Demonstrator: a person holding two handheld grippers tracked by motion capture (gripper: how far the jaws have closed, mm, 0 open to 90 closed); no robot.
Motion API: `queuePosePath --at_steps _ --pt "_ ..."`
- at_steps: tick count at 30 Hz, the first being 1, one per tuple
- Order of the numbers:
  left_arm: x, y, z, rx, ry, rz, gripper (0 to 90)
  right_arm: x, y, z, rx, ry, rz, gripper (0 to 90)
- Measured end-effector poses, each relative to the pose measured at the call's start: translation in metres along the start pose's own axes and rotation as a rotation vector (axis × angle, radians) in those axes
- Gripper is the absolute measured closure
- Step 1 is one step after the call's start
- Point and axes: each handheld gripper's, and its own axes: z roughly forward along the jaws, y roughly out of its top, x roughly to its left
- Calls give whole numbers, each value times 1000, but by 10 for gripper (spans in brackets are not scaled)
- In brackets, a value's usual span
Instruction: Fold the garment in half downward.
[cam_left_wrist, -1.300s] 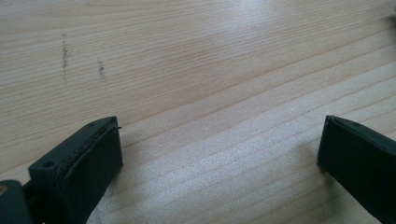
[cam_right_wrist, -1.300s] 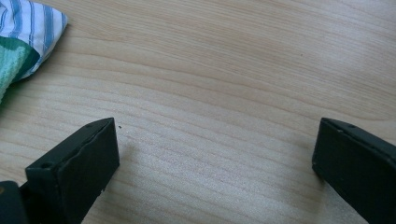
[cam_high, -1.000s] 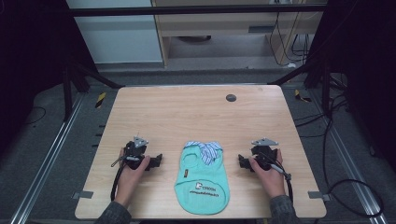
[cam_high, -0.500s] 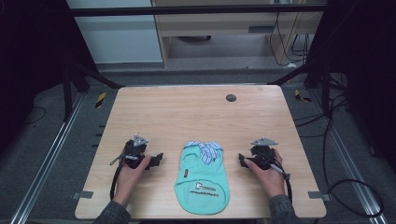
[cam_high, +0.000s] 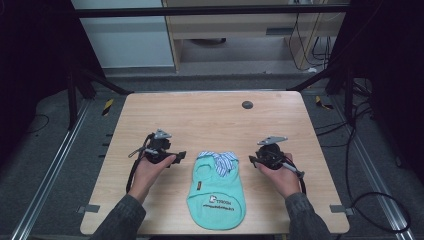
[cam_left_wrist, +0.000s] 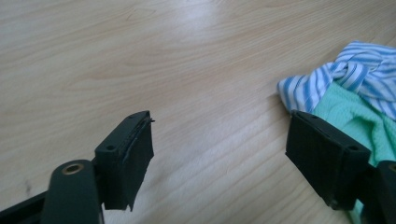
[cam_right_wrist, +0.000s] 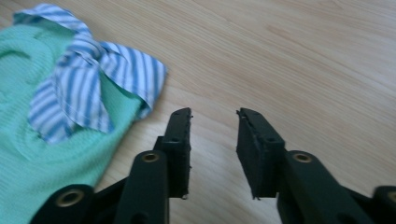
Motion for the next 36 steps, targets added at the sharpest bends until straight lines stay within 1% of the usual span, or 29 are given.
queuePosePath --at_steps 1,3,4,5,6,7,10,11,14,16,17,18,19,21,22,24,25,26,28,30,34,36 --pt "-2 4 2 1 -3 4 272 2 5 3 6 10 -10 692" --pt "-8 13 8 9 -15 38 301 6 11 7 12 33 -31 716" --pt "-12 18 11 27 -20 54 311 8 15 9 16 39 -37 734" --pt "-16 23 15 30 -28 65 322 11 19 12 18 51 -49 748" --pt "-18 25 17 31 -35 70 349 13 23 15 20 69 -50 761" --pt "-20 28 19 34 -39 69 355 14 25 16 21 71 -57 765" --pt "-27 36 29 47 -43 91 371 17 32 24 34 86 -53 756" --pt "-28 37 31 53 -45 99 376 18 34 26 38 80 -45 754" --pt "-32 41 37 57 -47 100 392 20 38 35 43 88 -46 720" --pt "-33 42 42 69 -50 92 392 21 40 39 57 81 -47 701" --pt "-34 42 44 78 -61 95 392 21 41 42 60 77 -53 699" --pt "-36 42 46 81 -58 98 392 21 42 44 62 76 -50 697" --pt "-37 42 47 94 -52 113 392 22 42 45 62 77 -48 691" --pt "-39 41 51 112 -47 129 390 22 43 48 69 72 -47 683" --pt "-38 40 53 115 -48 128 391 22 44 49 68 75 -49 688" --pt "-37 37 56 135 -56 125 393 21 43 51 71 81 -35 697" --pt "-37 36 57 141 -54 127 402 20 43 53 76 80 -36 708" --pt "-37 34 58 143 -56 129 409 20 42 53 79 77 -43 714" --pt "-38 31 59 145 -63 127 413 20 41 54 84 85 -32 735" --pt "-38 28 61 157 -64 132 412 20 41 53 81 88 -37 737" --pt "-38 27 62 163 -63 133 410 22 42 53 83 97 -37 720" --pt "-38 26 62 167 -64 136 411 24 41 54 85 108 -38 704"
